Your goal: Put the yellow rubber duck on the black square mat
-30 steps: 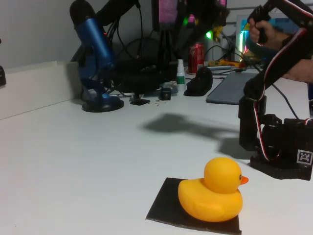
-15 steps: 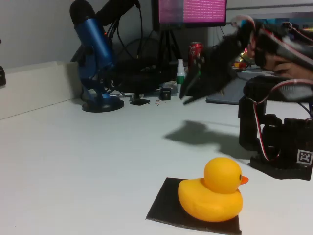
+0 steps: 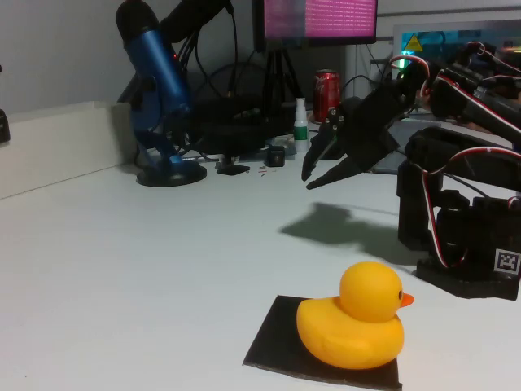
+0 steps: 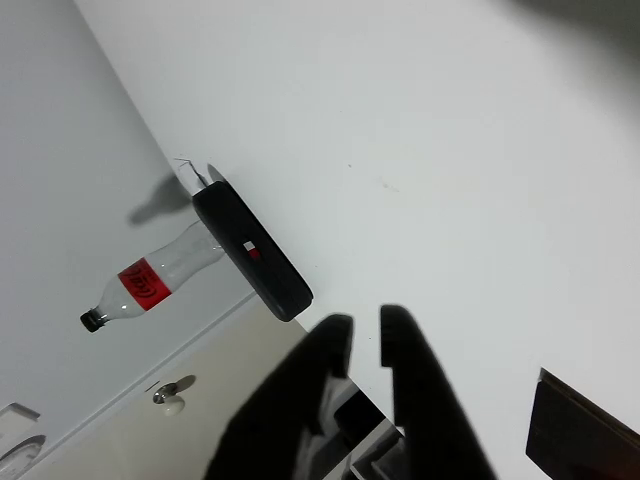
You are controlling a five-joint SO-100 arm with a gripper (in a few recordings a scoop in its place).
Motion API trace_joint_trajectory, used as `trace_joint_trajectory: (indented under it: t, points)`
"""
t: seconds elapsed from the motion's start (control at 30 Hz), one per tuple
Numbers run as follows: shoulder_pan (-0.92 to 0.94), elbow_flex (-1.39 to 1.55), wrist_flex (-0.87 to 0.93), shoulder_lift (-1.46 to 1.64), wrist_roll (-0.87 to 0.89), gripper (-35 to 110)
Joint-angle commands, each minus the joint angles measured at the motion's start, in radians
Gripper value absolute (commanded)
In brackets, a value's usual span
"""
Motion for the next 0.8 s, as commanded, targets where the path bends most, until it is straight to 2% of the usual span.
trace_joint_trajectory:
  t: [0.0,0.77]
  points:
    - [0.011,0.009,-0.006,0.014,-0.005,3]
    - [0.020,0.040,-0.006,0.012,-0.005,3]
